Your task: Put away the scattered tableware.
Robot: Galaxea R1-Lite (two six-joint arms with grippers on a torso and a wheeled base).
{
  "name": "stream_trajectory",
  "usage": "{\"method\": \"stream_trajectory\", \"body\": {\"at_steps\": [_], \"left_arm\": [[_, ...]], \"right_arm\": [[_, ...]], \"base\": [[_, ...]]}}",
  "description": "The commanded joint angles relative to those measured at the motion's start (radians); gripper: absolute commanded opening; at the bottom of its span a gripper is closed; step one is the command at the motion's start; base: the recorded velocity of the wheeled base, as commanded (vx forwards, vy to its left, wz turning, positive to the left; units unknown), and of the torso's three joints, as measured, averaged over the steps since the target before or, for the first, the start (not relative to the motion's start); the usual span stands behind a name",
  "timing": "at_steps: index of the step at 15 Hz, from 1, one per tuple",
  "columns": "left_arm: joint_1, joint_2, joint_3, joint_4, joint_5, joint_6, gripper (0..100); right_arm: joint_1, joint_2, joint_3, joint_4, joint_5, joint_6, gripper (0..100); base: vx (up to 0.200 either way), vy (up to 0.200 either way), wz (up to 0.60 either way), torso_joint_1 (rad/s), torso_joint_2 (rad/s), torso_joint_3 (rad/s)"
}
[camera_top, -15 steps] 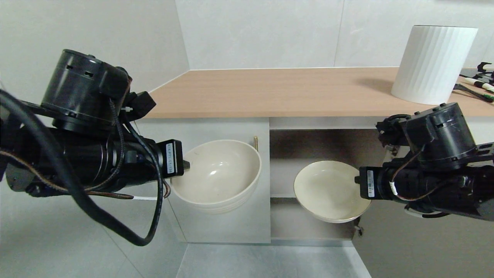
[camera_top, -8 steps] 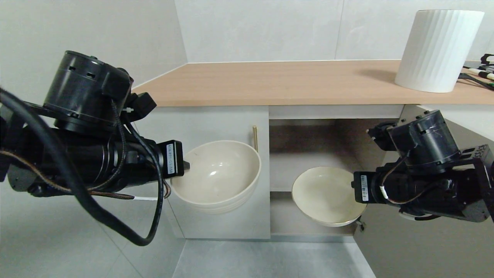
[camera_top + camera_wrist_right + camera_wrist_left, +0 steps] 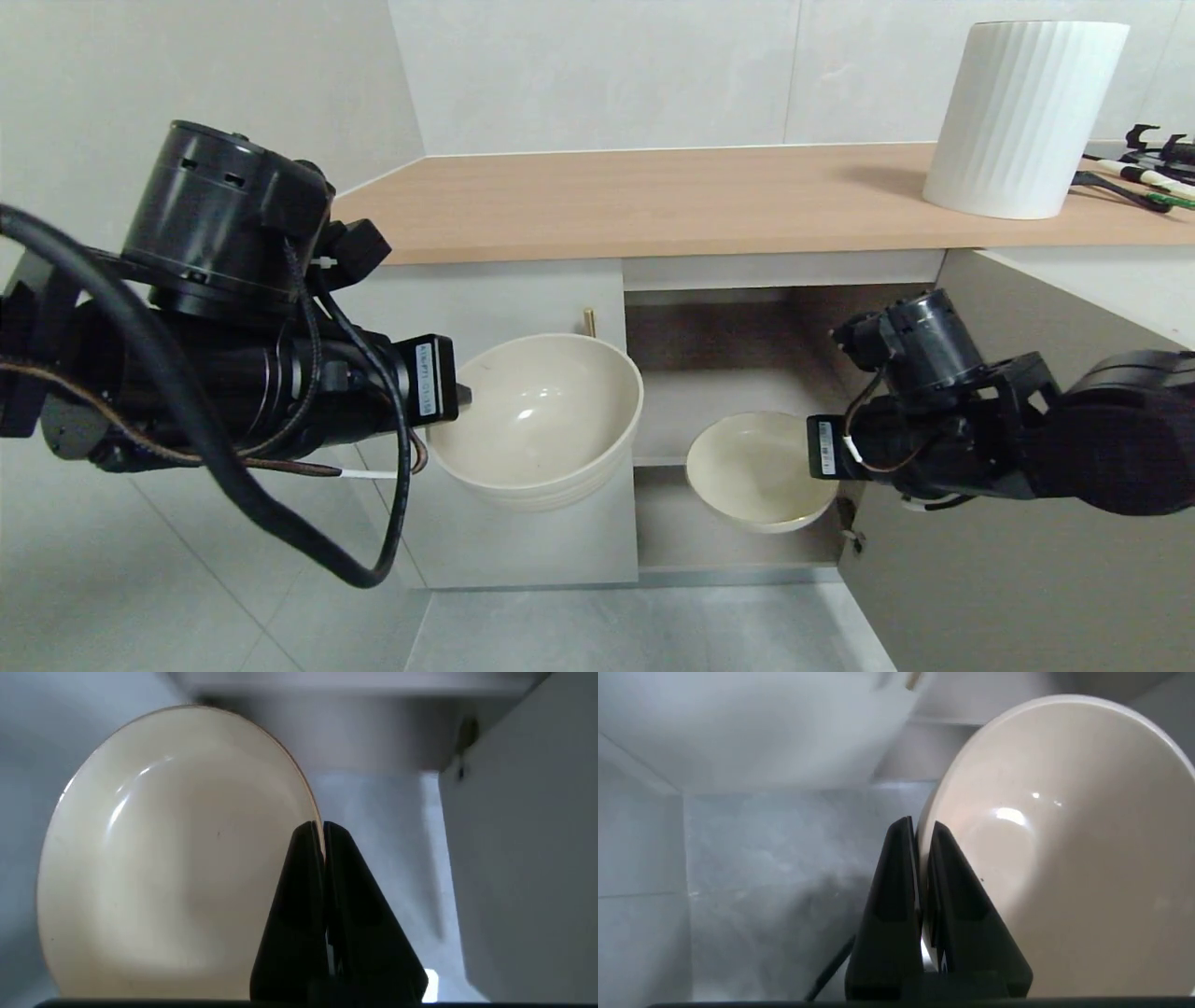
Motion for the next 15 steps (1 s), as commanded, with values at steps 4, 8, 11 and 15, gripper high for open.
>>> {"method": "stream_trajectory", "body": {"at_steps": [4, 8, 11, 15], "left_arm": [[0.002, -0.004, -0.001, -0.001, 0.002, 0.001, 0], [0.002, -0.003, -0.001, -0.001, 0.002, 0.001, 0], [0.002, 0.000, -0.001, -0.001, 0.002, 0.001, 0], [0.000, 0.016, 0.003, -0.001, 0.004, 0.001, 0]], "right_arm": [[-0.074, 0.242, -0.144, -0.145, 0.000, -0.036, 0], [-0.157, 0.435, -0.368, -0.133, -0.004, -0.054, 0], [-0.186, 0.569, -0.488, -0.131, -0.046, -0.054, 0], [-0.206, 0.674, -0.592, -0.131, -0.085, -0.054, 0]], "base": [[0.000, 0.000, 0.00, 0.000, 0.00, 0.000], [0.000, 0.000, 0.00, 0.000, 0.00, 0.000], [0.000, 0.000, 0.00, 0.000, 0.00, 0.000], [0.000, 0.000, 0.00, 0.000, 0.00, 0.000]]}}
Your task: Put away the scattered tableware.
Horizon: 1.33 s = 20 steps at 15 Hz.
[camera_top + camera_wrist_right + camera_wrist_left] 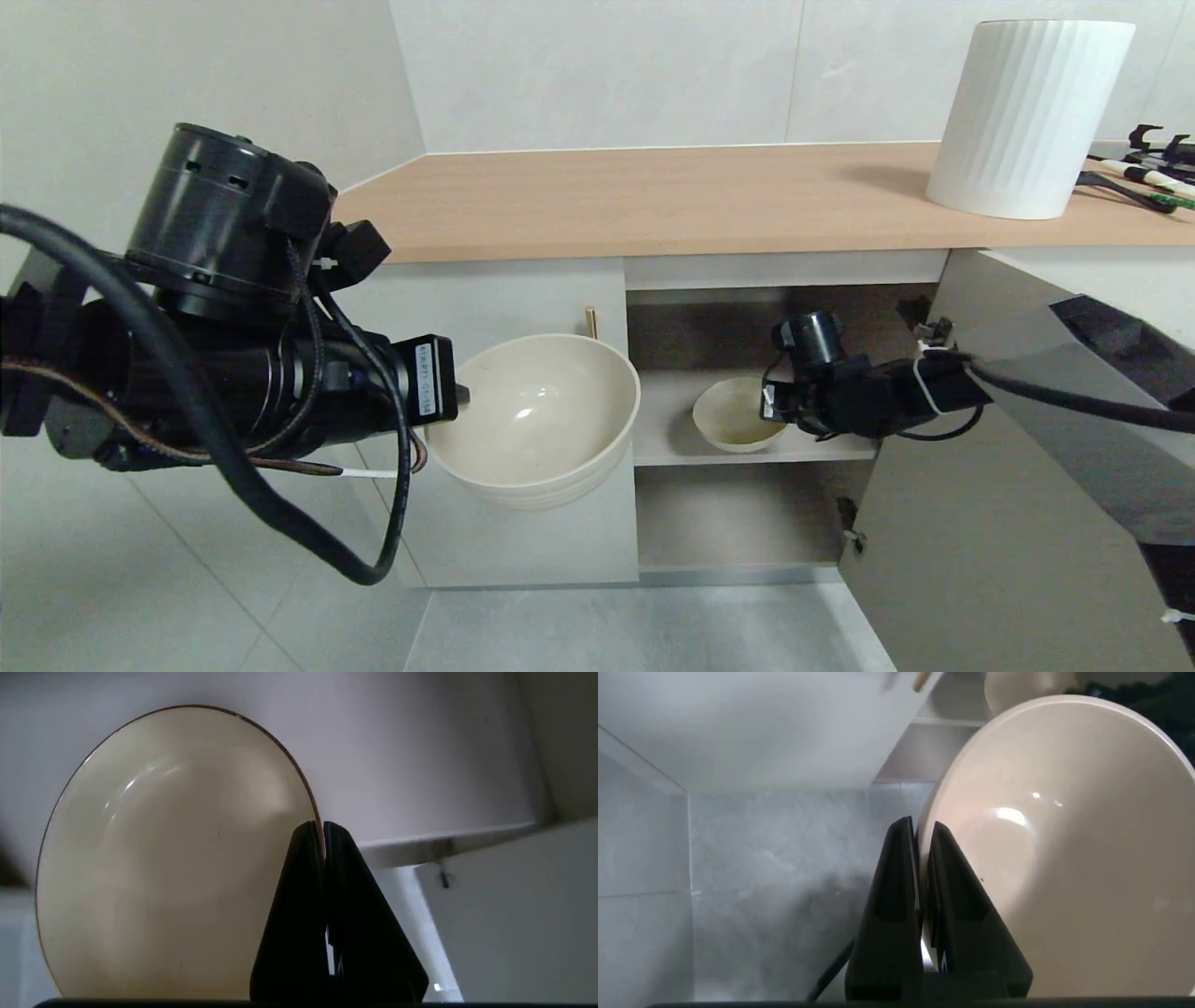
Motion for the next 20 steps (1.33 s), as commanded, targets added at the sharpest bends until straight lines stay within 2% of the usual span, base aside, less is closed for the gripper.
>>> {"method": "stream_trajectory", "body": {"at_steps": [1, 6, 11, 15, 20], "left_arm": [[0.000, 0.014, 0.002, 0.001, 0.001, -0.001, 0], [0.000, 0.028, 0.002, 0.001, 0.001, -0.001, 0], [0.000, 0.031, 0.002, 0.001, 0.002, -0.001, 0], [0.000, 0.029, 0.002, 0.001, 0.013, -0.001, 0], [0.000, 0.029, 0.002, -0.001, 0.013, -0.001, 0]], "right_arm": [[-0.011, 0.110, -0.084, -0.001, -0.025, 0.000, 0], [-0.040, 0.242, -0.226, -0.001, -0.080, 0.003, 0], [-0.055, 0.281, -0.276, 0.000, -0.093, 0.003, 0], [-0.060, 0.330, -0.376, 0.040, -0.114, 0.009, 0], [-0.060, 0.354, -0.389, 0.042, -0.114, 0.009, 0]], "base": [[0.000, 0.000, 0.00, 0.000, 0.00, 0.000], [0.000, 0.000, 0.00, 0.000, 0.00, 0.000], [0.000, 0.000, 0.00, 0.000, 0.00, 0.000], [0.000, 0.000, 0.00, 0.000, 0.00, 0.000], [0.000, 0.000, 0.00, 0.000, 0.00, 0.000]]}}
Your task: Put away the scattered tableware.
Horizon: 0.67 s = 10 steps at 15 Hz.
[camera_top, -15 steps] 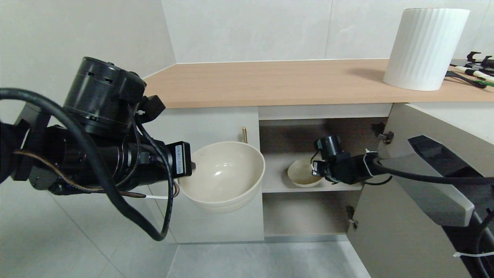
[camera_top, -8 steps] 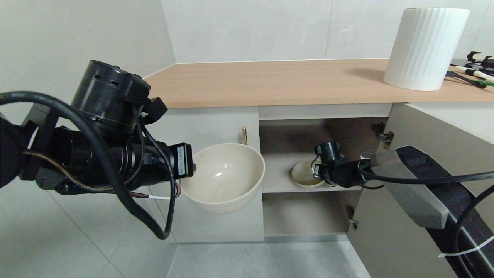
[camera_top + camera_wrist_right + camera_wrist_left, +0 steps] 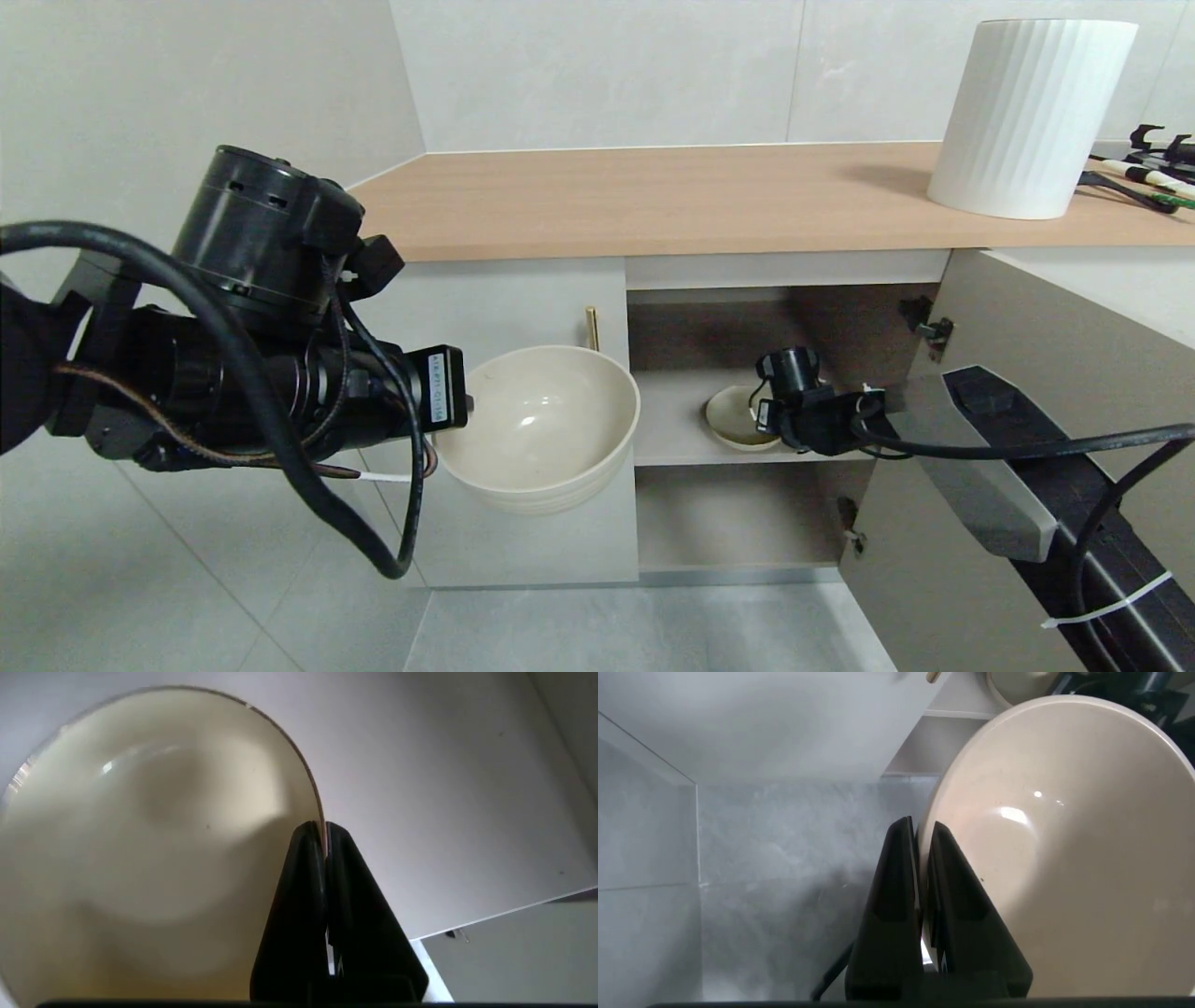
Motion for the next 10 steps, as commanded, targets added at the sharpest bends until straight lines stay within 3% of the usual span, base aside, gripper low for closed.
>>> {"method": "stream_trajectory", "body": {"at_steps": [1, 5, 6, 10], "left_arm": [[0.000, 0.000, 0.000, -0.001, 0.000, 0.000, 0], [0.000, -0.001, 0.000, 0.001, 0.001, 0.000, 0], [0.000, -0.001, 0.000, -0.001, 0.001, 0.000, 0], [0.000, -0.001, 0.000, -0.001, 0.001, 0.000, 0]], "right_arm": [[0.001, 0.008, -0.001, 0.000, 0.000, 0.000, 0], [0.001, 0.008, -0.001, -0.003, 0.000, 0.000, 0], [0.001, 0.008, -0.001, -0.003, 0.000, 0.000, 100], [-0.001, 0.006, -0.001, -0.011, 0.000, 0.001, 100]], "base": [[0.000, 0.000, 0.00, 0.000, 0.00, 0.000], [0.000, 0.000, 0.00, 0.000, 0.00, 0.000], [0.000, 0.000, 0.00, 0.000, 0.00, 0.000], [0.000, 0.000, 0.00, 0.000, 0.00, 0.000]]}}
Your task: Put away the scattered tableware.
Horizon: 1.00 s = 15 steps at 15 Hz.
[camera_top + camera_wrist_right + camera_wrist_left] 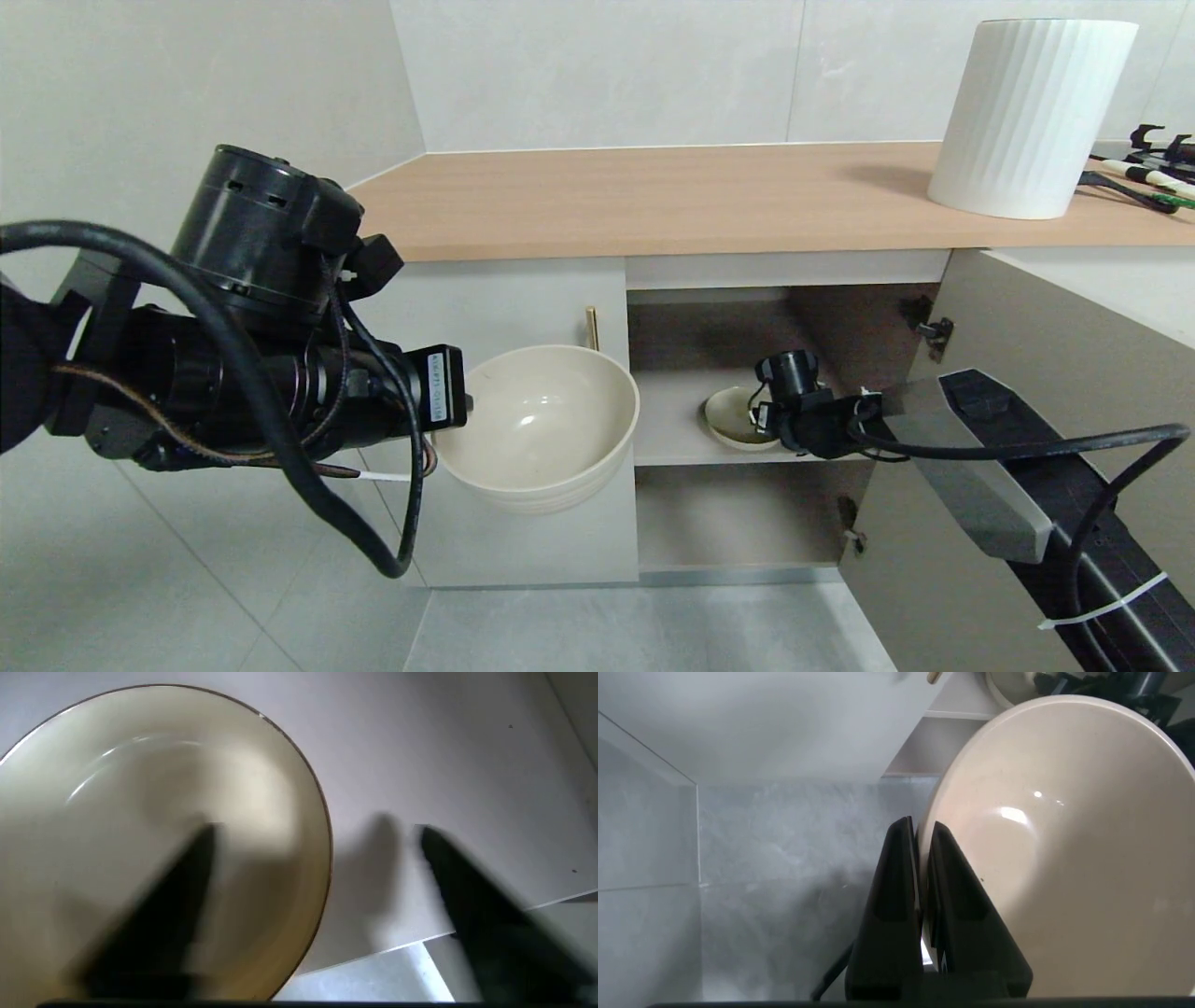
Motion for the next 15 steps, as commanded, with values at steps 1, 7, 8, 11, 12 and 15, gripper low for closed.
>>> {"method": "stream_trajectory", "body": {"at_steps": [1, 7, 8, 11, 12, 15], "left_arm": [[0.000, -0.001, 0.000, 0.000, 0.000, -0.001, 0], [-0.002, 0.055, 0.001, -0.040, -0.003, 0.021, 0], [-0.012, 0.084, 0.000, -0.045, -0.003, 0.030, 0], [-0.040, 0.151, 0.000, -0.105, -0.003, 0.032, 0], [-0.055, 0.176, 0.000, -0.118, -0.003, 0.032, 0], [-0.068, 0.217, 0.000, -0.134, -0.001, 0.038, 0]], "right_arm": [[-0.001, -0.005, 0.000, -0.009, 0.000, 0.001, 100], [0.015, -0.268, 0.115, 0.119, 0.027, 0.150, 100], [0.035, -0.329, 0.180, 0.136, 0.063, 0.153, 100], [0.102, -0.495, 0.368, 0.139, 0.156, 0.142, 100], [0.133, -0.558, 0.423, 0.141, 0.181, 0.133, 100], [0.182, -0.739, 0.562, 0.141, 0.256, 0.058, 100]], "base": [[0.000, 0.000, 0.00, 0.000, 0.00, 0.000], [0.000, 0.000, 0.00, 0.000, 0.00, 0.000], [0.000, 0.000, 0.00, 0.000, 0.00, 0.000], [0.000, 0.000, 0.00, 0.000, 0.00, 0.000], [0.000, 0.000, 0.00, 0.000, 0.00, 0.000], [0.000, 0.000, 0.00, 0.000, 0.00, 0.000]]}}
